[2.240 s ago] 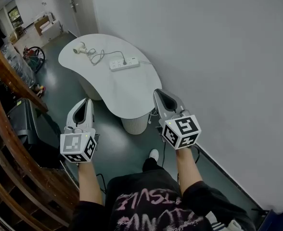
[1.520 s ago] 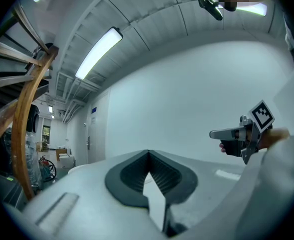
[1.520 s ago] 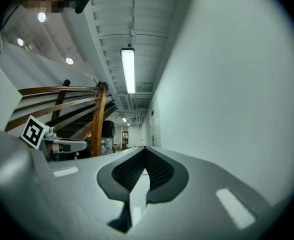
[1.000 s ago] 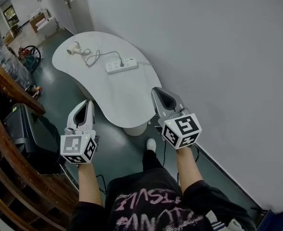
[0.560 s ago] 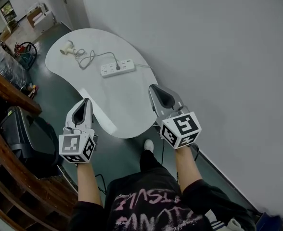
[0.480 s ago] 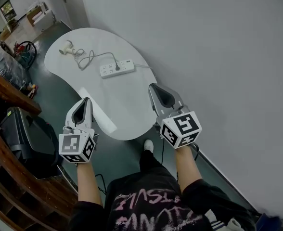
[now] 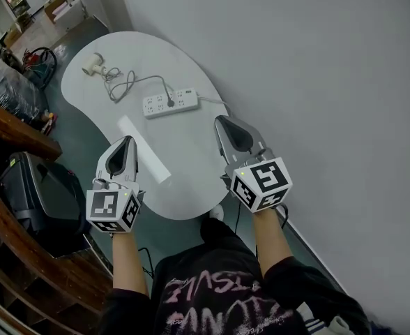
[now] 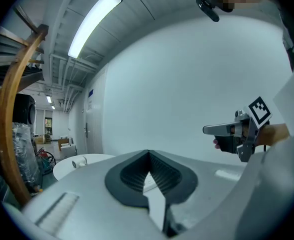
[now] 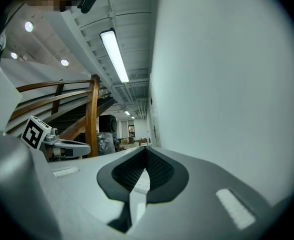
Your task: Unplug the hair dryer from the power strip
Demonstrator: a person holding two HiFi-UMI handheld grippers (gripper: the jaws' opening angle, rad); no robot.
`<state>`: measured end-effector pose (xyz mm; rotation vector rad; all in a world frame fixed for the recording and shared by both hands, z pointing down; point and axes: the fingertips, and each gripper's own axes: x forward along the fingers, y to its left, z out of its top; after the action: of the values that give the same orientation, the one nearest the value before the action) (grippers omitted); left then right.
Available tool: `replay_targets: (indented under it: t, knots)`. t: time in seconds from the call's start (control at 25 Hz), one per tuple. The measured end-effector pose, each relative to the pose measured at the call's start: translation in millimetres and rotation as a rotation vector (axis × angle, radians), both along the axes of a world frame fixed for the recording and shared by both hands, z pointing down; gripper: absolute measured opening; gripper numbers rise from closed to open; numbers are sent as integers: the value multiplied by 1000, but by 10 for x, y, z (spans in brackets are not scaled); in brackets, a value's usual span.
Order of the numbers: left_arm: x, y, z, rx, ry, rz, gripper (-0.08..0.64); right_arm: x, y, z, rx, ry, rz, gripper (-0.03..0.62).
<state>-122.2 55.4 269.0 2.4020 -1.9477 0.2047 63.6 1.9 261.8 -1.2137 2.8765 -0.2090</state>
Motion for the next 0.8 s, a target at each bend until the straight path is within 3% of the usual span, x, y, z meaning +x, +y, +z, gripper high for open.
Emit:
replay_targets:
  t: [0.28,0.8]
  knots:
    - [119,-530,-1,-33,-12,-22,0,-36,-516,-39,32,61,-37,12]
    - [343,-895,-74,-73,-70,-45,0,-22,-951,-5,-8,2,-115,12]
